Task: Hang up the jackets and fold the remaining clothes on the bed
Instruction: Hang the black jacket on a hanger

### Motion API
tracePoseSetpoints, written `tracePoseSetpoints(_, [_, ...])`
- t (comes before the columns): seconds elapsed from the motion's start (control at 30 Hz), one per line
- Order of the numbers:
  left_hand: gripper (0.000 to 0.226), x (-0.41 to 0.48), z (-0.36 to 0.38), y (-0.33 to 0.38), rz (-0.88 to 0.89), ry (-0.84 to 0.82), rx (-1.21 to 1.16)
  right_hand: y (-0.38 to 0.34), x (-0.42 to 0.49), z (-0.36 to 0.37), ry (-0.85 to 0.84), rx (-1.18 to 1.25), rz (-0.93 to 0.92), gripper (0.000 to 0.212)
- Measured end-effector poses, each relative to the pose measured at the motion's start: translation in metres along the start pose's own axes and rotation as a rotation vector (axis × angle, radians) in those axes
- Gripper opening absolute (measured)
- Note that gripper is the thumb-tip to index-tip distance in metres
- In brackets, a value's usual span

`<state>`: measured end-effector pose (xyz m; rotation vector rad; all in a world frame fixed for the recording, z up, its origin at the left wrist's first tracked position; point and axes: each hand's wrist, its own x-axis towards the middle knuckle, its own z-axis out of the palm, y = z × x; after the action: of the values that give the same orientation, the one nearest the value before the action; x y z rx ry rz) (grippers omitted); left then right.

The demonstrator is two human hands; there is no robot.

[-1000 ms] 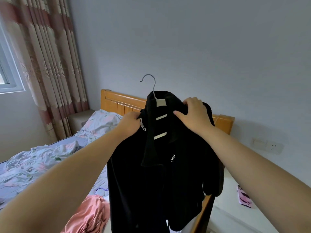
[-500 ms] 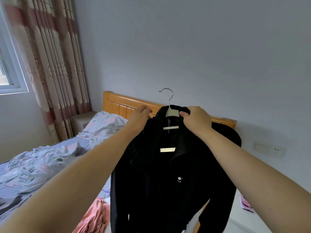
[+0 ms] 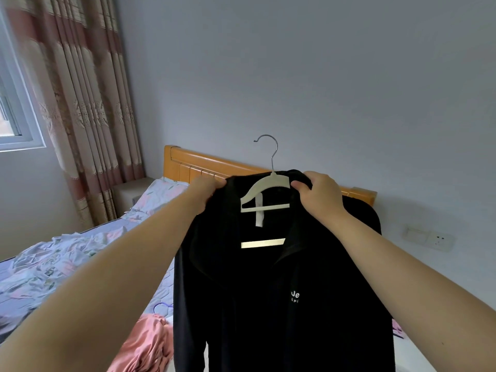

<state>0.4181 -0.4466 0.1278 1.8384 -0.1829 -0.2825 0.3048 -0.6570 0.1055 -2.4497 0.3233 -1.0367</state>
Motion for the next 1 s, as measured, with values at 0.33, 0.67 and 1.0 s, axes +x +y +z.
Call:
tracePoseSetpoints(0.33, [0.036, -0.015, 0.014, -0.031, 0.451, -0.352, 0.824, 0.005, -0.005, 0.001, 0.057, -0.035, -0.014, 0.025])
tracePoseSetpoints(0.67, [0.027, -0.010, 0.015, -0.034, 0.554, 0.083, 0.627, 0.014, 0.004, -0.016, -0.045, 0.106, 0.219, 0.025])
tracePoseSetpoints(1.0, [0.024, -0.009, 0.000, -0.031, 0.591, 0.189, 0.669, 0.052, 0.006, -0.015, -0.215, 0.082, 0.607, 0.036])
